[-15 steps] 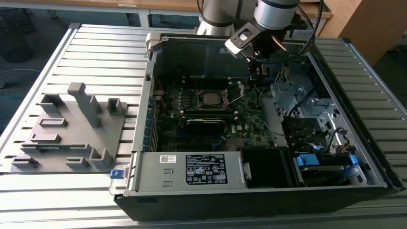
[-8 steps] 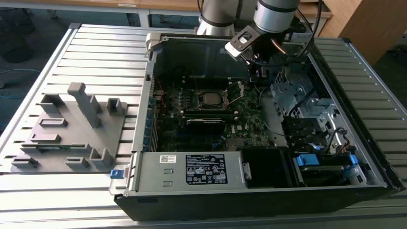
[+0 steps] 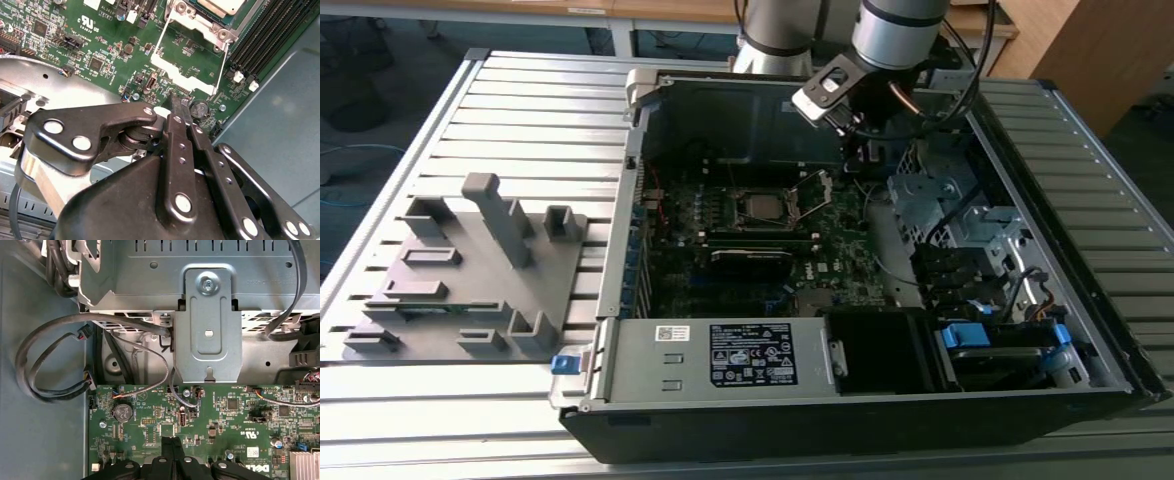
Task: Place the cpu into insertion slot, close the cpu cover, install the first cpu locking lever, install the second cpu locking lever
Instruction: 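Close the cpu cover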
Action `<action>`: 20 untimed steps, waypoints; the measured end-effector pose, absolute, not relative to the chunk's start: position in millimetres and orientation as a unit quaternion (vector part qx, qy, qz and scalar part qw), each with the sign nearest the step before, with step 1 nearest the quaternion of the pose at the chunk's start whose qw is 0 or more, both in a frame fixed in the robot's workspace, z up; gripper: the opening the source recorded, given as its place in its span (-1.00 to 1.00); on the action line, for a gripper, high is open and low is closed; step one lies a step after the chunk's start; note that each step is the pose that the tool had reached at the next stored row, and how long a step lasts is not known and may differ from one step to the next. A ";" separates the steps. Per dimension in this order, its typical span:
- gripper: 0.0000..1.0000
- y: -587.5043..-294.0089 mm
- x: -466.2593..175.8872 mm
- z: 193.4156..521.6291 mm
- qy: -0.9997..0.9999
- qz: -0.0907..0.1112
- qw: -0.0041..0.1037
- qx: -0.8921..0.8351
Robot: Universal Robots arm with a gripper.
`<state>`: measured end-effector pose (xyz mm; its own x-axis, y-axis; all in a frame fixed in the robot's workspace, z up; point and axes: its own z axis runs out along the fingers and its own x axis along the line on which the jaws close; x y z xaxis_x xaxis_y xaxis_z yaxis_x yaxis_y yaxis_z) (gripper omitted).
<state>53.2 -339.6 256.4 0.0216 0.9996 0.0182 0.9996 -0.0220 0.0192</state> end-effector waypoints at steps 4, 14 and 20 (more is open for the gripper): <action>-0.80 -339.7 53.2 255.2 0.699 0.013 0.001 0.715; -0.80 -339.7 53.2 253.4 0.699 0.013 0.001 0.715; -0.80 -339.7 53.2 251.9 0.699 0.013 0.001 0.715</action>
